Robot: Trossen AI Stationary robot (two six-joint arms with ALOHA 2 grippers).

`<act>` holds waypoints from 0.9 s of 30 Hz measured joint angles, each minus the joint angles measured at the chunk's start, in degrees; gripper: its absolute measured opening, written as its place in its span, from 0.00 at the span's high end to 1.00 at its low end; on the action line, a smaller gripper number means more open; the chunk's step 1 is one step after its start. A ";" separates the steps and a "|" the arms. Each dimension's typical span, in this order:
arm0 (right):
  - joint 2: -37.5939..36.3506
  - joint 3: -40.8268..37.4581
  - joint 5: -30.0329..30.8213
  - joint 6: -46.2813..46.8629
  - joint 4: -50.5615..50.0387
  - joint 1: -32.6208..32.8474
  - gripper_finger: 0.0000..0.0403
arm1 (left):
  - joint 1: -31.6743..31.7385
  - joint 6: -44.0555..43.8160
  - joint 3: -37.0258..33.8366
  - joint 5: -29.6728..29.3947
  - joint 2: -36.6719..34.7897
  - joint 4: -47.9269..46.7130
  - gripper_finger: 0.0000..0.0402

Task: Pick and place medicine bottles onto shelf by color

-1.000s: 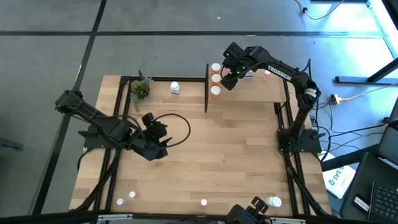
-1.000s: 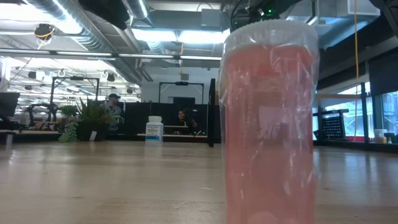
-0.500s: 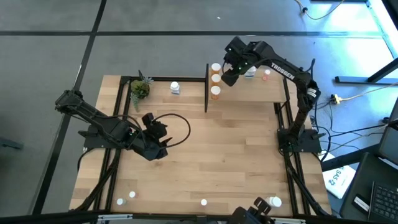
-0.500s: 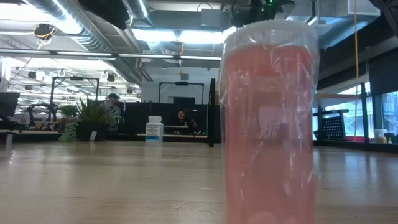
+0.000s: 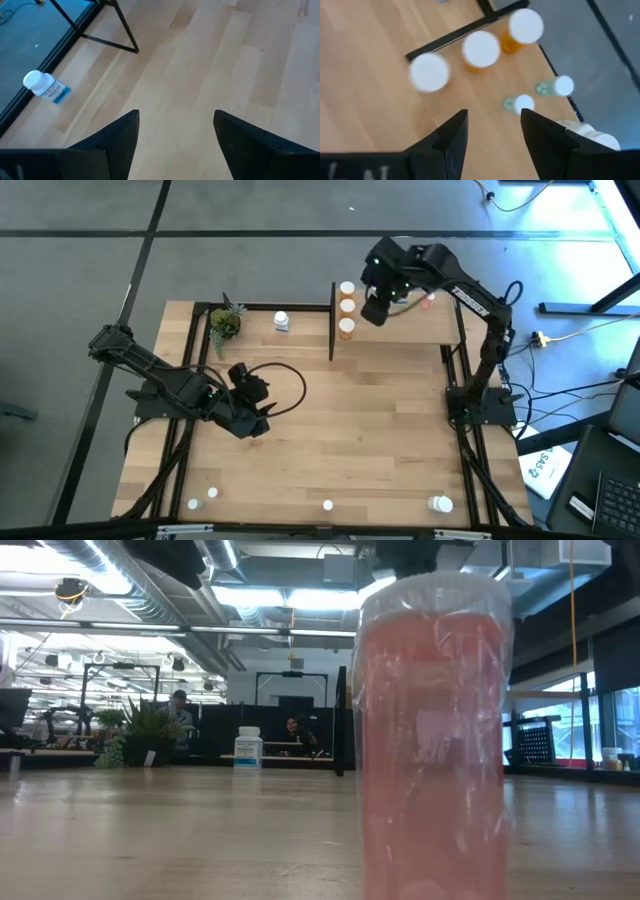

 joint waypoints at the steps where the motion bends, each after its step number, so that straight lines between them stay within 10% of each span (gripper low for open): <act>1: -0.65 0.02 0.65 -0.20 -0.45 1.23 0.54 | -0.06 -0.20 0.00 0.01 0.00 -0.02 0.38; 14: -9.99 -9.00 5.56 0.04 0.45 19.28 0.54 | -2.42 -6.17 0.01 2.35 0.00 -0.83 0.38; 27: -17.86 -27.69 -0.73 -1.15 17.00 35.49 0.54 | -8.19 -13.70 0.01 18.61 0.00 -0.81 0.38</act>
